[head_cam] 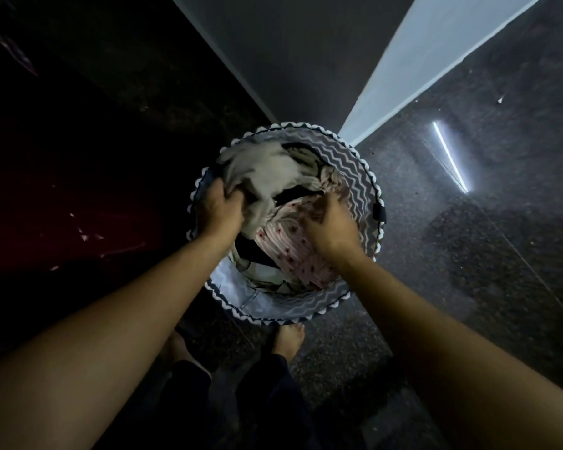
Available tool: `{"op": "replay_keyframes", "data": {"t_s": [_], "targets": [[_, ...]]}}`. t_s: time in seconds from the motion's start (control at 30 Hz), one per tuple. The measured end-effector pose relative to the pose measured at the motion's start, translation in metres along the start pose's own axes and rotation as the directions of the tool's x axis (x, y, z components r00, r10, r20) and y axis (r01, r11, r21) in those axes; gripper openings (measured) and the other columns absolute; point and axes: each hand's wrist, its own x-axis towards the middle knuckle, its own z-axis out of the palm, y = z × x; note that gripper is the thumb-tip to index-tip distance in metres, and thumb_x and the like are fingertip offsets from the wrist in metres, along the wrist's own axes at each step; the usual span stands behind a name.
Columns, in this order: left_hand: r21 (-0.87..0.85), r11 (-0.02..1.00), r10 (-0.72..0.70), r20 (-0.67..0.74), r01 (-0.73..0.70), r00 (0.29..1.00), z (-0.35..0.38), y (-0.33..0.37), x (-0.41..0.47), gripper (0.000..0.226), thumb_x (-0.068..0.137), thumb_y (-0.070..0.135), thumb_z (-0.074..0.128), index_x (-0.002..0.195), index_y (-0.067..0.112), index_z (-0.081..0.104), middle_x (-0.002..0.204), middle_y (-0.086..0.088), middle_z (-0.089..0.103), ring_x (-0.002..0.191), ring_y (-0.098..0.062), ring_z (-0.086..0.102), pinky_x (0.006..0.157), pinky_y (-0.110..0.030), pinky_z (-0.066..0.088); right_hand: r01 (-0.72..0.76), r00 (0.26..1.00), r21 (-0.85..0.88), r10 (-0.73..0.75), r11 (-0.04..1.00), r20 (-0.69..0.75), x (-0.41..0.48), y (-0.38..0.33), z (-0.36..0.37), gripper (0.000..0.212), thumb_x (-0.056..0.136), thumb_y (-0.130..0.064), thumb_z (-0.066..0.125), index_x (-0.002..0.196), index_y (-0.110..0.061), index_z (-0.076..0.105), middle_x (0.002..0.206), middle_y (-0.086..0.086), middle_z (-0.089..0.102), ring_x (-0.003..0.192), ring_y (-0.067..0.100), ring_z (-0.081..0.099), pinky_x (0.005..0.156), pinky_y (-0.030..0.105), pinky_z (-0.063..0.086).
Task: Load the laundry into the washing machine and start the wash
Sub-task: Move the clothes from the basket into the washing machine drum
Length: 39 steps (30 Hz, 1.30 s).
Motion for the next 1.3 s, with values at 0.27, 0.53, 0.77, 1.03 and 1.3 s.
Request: {"op": "replay_keyframes", "data": {"t_s": [0.27,0.53,0.77,1.03,1.3], "targets": [[-0.140,0.990,0.016,0.089,-0.003,0.996,-0.009,-0.013,-0.012,0.056,0.073,0.041,0.058,0.127,0.045,0.049,0.129,0.004,0.063,0.115,-0.020,0.063,0.097,-0.051,0.054,0.117,0.961,-0.688,0.093,0.716,0.259,-0.017,0.024,0.032,0.049,0.096,-0.029,0.061,0.139,-0.007,0.050,0.132,0.016,0.063,0.121,0.036,0.062,0.097,0.045,0.054],[0.293,0.890,0.347,0.061,-0.349,0.936,-0.024,-0.007,-0.071,0.066,0.067,0.021,0.067,0.126,0.035,0.043,0.129,0.002,0.046,0.108,-0.027,0.060,0.085,-0.048,0.055,-0.034,0.973,0.445,-0.073,0.895,0.221,-0.023,-0.025,-0.038,0.021,0.099,-0.014,0.055,0.108,0.000,0.067,0.083,0.007,0.064,0.071,0.018,0.060,0.067,0.030,0.047],[0.157,0.881,0.348,0.421,-0.445,0.838,-0.014,0.037,-0.114,0.083,0.071,0.042,0.083,0.139,0.010,0.048,0.135,0.005,0.046,0.123,-0.002,0.045,0.088,-0.008,0.039,-0.131,0.931,0.924,-0.275,0.359,0.239,-0.090,-0.092,-0.099,0.022,0.092,-0.009,0.056,0.105,-0.003,0.073,0.099,0.011,0.074,0.089,0.022,0.071,0.082,0.033,0.059],[-0.298,0.946,0.243,0.386,-0.129,0.890,-0.055,0.143,-0.161,0.035,0.095,0.001,0.050,0.127,0.011,0.060,0.110,0.003,0.068,0.103,-0.009,0.069,0.076,-0.019,0.055,0.052,0.994,0.797,-0.109,0.602,0.018,-0.131,-0.132,-0.156,0.031,0.103,-0.040,0.053,0.109,-0.018,0.074,0.112,0.000,0.077,0.109,0.018,0.070,0.092,0.031,0.057],[-0.623,0.743,0.208,0.564,0.246,0.799,-0.138,0.243,-0.219,0.033,0.100,0.021,0.042,0.105,0.008,0.071,0.103,-0.011,0.072,0.101,-0.027,0.066,0.102,-0.061,0.046,0.368,0.925,-0.037,-0.362,0.929,0.116,-0.186,-0.128,-0.184,0.102,0.069,-0.040,0.086,0.153,-0.031,0.029,0.147,-0.006,0.041,0.134,0.014,0.043,0.114,0.037,0.039]]}}
